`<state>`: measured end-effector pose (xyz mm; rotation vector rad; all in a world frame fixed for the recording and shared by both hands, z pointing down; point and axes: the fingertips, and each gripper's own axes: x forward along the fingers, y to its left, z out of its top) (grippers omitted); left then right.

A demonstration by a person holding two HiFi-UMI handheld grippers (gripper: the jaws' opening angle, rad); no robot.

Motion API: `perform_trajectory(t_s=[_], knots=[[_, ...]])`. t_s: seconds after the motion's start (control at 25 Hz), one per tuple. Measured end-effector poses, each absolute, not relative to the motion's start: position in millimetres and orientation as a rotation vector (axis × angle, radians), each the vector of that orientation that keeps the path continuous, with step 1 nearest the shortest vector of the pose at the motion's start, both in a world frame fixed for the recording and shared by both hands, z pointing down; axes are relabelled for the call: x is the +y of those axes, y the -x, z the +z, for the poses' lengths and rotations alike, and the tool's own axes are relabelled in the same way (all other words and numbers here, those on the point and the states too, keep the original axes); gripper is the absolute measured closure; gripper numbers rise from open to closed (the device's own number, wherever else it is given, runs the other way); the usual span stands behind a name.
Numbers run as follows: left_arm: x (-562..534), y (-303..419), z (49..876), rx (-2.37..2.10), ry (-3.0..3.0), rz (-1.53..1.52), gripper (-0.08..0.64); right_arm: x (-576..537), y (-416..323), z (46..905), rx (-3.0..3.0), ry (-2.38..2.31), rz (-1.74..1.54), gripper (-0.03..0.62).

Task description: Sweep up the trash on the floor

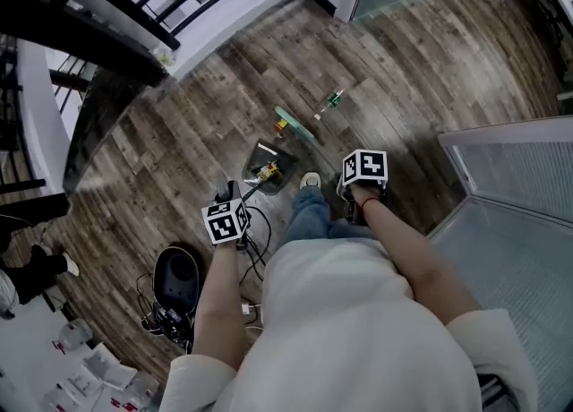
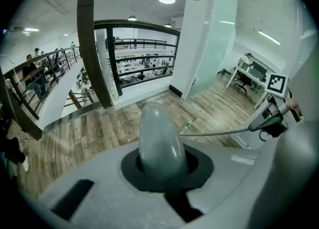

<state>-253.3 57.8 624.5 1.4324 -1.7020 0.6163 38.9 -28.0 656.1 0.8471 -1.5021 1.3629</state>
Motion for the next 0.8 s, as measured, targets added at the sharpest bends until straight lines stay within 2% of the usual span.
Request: perform_trajectory(t_s=[0.8], knots=[[31,275,636,-1.69,-1.409,0.619,0.546,-98,4,684,-1.513,-0.748,1.088,0.494]])
